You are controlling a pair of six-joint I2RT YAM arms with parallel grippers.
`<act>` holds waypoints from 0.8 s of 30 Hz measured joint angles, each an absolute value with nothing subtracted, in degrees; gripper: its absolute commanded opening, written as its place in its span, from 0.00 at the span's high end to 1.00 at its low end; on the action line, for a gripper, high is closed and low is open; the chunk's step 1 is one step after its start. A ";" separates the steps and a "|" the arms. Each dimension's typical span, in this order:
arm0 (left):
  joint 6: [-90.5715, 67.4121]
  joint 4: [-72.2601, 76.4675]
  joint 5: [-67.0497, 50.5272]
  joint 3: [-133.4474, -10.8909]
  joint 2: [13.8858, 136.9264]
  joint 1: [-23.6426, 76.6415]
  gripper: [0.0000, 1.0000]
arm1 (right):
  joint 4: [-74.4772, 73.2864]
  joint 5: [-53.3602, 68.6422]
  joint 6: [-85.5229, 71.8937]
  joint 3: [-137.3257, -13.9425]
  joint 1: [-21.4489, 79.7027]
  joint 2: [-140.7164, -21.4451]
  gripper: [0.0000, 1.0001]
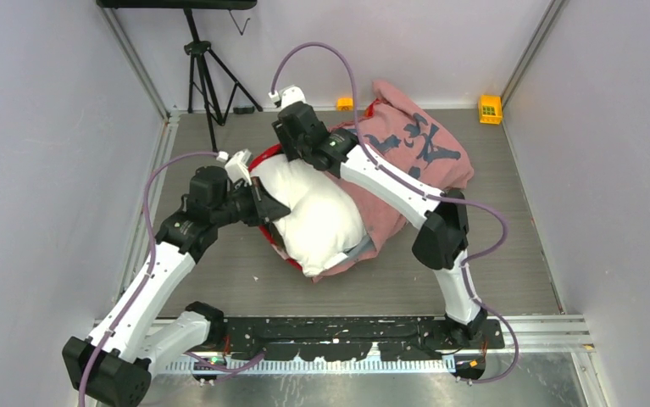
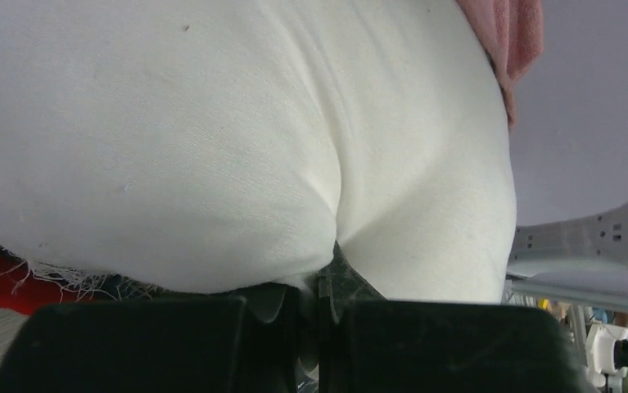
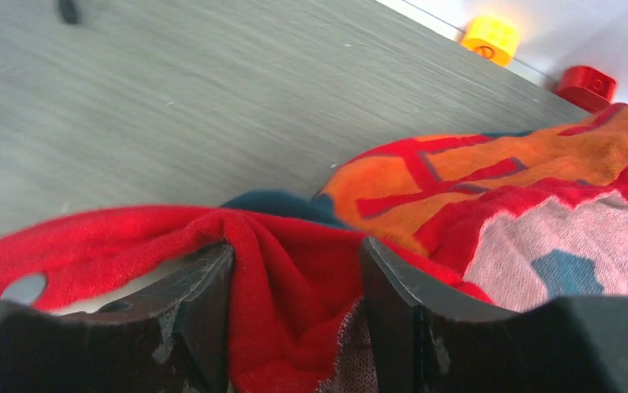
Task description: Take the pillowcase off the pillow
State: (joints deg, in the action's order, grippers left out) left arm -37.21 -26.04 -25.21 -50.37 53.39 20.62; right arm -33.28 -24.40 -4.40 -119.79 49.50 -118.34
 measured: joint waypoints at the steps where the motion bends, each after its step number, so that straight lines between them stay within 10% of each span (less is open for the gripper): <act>1: -36.73 -26.15 -25.04 -50.78 53.36 21.47 1.00 | -33.67 -25.74 -4.43 -121.64 48.73 -120.03 0.43; 24: -36.29 -25.23 -23.31 -51.55 55.05 23.90 1.00 | -38.19 -13.08 -9.41 -111.74 32.64 -109.06 0.20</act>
State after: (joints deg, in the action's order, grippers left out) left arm -36.29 -25.23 -23.31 -51.55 55.05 23.90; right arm -38.20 -13.08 -9.41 -111.74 32.64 -109.06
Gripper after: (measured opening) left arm 0.056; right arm 0.803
